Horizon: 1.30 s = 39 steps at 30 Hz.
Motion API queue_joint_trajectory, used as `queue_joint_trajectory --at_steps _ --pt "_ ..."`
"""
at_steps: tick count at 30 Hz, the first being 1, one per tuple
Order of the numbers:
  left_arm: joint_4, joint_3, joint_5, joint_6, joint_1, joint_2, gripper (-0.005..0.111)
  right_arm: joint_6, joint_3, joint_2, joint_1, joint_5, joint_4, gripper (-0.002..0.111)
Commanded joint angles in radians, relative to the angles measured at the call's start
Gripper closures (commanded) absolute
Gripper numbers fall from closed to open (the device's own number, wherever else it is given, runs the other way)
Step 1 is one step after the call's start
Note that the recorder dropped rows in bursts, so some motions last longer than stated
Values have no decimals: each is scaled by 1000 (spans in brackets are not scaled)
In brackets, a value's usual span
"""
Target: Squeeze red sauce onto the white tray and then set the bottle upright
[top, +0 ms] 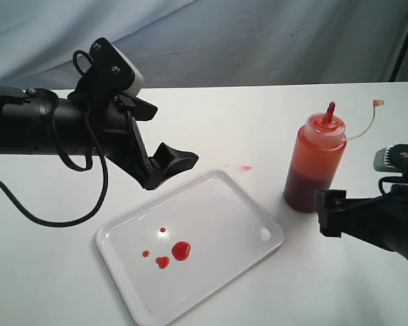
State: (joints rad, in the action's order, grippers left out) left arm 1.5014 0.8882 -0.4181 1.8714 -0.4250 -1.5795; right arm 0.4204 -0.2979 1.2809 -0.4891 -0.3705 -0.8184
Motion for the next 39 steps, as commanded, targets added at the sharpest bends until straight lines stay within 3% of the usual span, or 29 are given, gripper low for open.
queue_joint_trajectory --at_steps 1,3,6,10,12,20,26,39 --pt "6 7 8 -11 -4 11 3 -5 39 -138 -1 52 -4 3" --pt "6 7 19 -13 -4 20 8 -5 52 -201 -1 72 4 3" --pt "6 7 65 -52 -4 62 29 -3 75 -306 -1 95 6 3" --pt "6 7 78 -70 -4 159 76 34 102 -454 -1 99 8 3" --pt "6 7 72 -106 -4 216 105 87 104 -522 -1 87 8 3" --pt "2 7 -27 -170 -4 391 107 151 104 -673 -1 9 8 3" --pt "6 7 -31 -170 -4 473 107 151 104 -683 -1 9 8 3" --pt "-17 9 -2 -118 -11 500 107 151 104 -683 -1 9 8 3"
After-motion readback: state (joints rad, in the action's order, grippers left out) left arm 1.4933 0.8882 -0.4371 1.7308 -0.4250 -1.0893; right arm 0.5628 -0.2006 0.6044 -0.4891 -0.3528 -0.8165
